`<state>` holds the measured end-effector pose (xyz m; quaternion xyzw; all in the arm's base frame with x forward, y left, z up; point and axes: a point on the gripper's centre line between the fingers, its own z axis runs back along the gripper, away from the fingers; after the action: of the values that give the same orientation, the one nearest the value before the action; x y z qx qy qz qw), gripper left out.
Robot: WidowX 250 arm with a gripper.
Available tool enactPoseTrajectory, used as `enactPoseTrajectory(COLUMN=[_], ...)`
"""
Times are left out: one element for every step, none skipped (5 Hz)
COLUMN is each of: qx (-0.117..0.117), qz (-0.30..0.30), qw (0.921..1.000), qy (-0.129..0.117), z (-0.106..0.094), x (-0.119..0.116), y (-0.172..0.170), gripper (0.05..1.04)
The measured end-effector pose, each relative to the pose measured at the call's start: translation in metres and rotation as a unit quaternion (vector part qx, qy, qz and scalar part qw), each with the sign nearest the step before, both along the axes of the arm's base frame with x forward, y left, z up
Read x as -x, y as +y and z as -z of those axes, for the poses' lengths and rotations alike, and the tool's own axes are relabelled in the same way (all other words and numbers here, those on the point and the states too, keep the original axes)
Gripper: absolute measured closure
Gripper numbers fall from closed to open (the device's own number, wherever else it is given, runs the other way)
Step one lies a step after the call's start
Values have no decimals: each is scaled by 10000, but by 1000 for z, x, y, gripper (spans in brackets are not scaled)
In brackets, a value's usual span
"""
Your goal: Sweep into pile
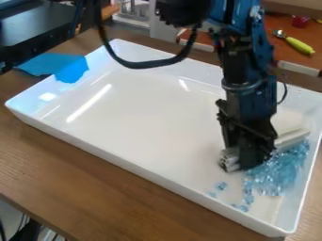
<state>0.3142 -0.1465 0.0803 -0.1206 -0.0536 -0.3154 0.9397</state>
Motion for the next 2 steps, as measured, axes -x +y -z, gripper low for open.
enactPoseTrajectory(qx=[3,52], qz=[-435,-672], qw=[9990,9976], qy=[108,175], z=[-2,-15], x=[8,12], y=[3,16], gripper=[705,705])
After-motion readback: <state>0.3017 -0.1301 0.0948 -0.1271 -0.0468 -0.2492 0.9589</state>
